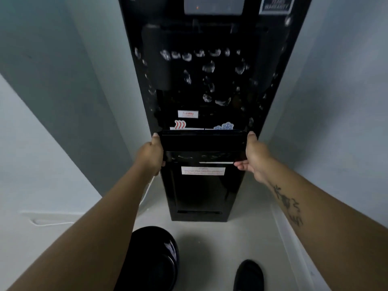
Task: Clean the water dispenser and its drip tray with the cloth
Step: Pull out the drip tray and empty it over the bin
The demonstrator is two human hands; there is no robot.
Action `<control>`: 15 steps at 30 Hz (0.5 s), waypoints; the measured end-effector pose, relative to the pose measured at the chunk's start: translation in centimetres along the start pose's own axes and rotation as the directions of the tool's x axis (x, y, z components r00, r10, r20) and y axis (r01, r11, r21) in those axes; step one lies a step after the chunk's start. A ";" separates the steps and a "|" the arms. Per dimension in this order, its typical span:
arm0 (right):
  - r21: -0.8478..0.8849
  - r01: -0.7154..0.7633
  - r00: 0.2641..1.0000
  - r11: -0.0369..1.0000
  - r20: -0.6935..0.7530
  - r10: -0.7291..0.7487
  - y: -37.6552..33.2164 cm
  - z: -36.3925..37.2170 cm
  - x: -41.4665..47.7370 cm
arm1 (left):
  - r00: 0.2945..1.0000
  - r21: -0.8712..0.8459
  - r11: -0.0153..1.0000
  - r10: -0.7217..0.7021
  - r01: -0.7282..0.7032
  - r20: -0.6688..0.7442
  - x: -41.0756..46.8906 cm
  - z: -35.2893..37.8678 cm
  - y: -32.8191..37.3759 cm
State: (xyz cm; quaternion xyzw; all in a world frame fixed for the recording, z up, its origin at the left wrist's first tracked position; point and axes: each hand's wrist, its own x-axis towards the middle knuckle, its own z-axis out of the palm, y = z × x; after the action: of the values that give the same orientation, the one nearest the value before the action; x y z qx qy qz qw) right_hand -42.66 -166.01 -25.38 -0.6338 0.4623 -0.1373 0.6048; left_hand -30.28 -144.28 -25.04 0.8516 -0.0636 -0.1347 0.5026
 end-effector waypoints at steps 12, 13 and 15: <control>0.058 0.059 0.987 0.997 0.143 -0.067 -7.3 -4.7 -13.3 | 0.999 -0.106 0.994 0.039 -0.040 -0.017 -12.8 -9.3 7.7; 0.057 0.063 0.986 0.996 0.148 -0.071 -7.1 -5.0 -14.1 | 0.999 -0.098 0.994 0.037 -0.039 -0.027 -13.8 -9.8 7.8; 0.050 0.066 0.984 0.997 0.161 -0.074 -6.7 -5.4 -15.8 | 0.999 -0.099 0.995 0.023 -0.027 -0.035 -15.7 -10.7 7.6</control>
State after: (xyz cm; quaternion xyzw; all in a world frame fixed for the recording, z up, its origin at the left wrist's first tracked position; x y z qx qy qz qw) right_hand -52.25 -158.64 -12.01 -0.6450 0.3855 -0.1165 0.6494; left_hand -41.92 -135.22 -10.88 0.8269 -0.0589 -0.1168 0.5469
